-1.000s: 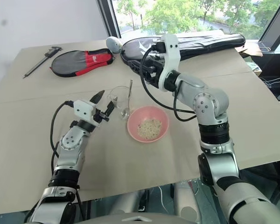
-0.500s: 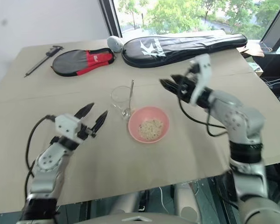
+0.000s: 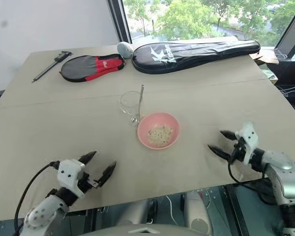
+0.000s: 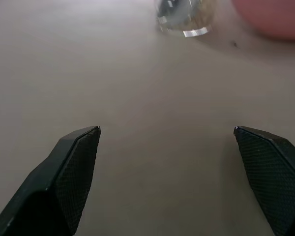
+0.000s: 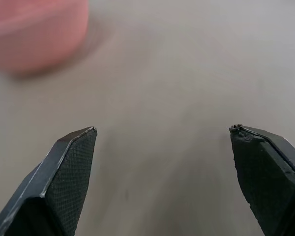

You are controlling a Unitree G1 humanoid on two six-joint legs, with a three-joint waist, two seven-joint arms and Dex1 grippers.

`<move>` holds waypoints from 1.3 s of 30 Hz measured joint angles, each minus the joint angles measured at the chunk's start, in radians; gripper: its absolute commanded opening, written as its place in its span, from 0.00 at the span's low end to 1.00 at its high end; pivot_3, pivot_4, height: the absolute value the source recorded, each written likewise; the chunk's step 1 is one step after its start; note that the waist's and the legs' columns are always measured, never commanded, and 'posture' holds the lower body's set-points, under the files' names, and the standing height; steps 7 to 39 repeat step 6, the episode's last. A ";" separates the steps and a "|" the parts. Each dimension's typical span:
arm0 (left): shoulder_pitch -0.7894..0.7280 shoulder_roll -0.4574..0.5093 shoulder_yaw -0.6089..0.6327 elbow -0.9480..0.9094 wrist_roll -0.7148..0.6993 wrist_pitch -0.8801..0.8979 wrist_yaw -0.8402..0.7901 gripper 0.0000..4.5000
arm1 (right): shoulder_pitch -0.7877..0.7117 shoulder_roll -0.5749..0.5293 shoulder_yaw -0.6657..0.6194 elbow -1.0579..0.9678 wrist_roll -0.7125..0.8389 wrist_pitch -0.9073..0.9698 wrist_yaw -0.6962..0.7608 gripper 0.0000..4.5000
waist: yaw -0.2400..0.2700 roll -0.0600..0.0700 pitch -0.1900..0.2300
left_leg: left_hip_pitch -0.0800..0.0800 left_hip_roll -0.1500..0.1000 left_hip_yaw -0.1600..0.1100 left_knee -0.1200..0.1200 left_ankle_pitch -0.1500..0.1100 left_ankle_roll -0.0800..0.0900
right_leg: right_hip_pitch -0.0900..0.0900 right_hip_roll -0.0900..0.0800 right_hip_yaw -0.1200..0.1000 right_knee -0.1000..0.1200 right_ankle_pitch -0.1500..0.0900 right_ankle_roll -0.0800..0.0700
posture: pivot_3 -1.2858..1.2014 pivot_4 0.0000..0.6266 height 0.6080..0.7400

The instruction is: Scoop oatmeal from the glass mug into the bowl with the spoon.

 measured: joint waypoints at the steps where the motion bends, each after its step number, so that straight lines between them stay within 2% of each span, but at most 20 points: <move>1: 0.000 -0.008 0.000 -0.004 0.004 0.001 0.007 1.00 | -0.001 -0.005 0.005 0.014 -0.009 -0.028 0.023 0.98 | 0.000 0.000 0.000 | 0.000 0.001 0.001 0.000 0.000 0.000 | 0.000 -0.001 0.000 0.000 0.000 0.001 | 0.52 0.24 1.00; 6: 0.030 -0.040 0.000 -0.031 0.021 0.007 0.036 1.00 | -0.014 0.002 0.001 0.073 -0.018 -0.096 0.048 0.98 | 0.002 -0.002 0.000 | 0.000 0.002 0.001 0.000 0.000 0.000 | 0.000 -0.002 0.000 0.000 0.001 0.001 | 0.52 0.24 1.00; 39: 0.030 -0.040 0.000 -0.031 0.021 0.007 0.036 1.00 | -0.014 0.002 0.001 0.073 -0.018 -0.096 0.048 0.98 | 0.002 -0.002 0.000 | 0.000 0.002 0.001 0.000 0.000 0.000 | 0.000 -0.002 0.000 0.000 0.001 0.001 | 0.52 0.24 1.00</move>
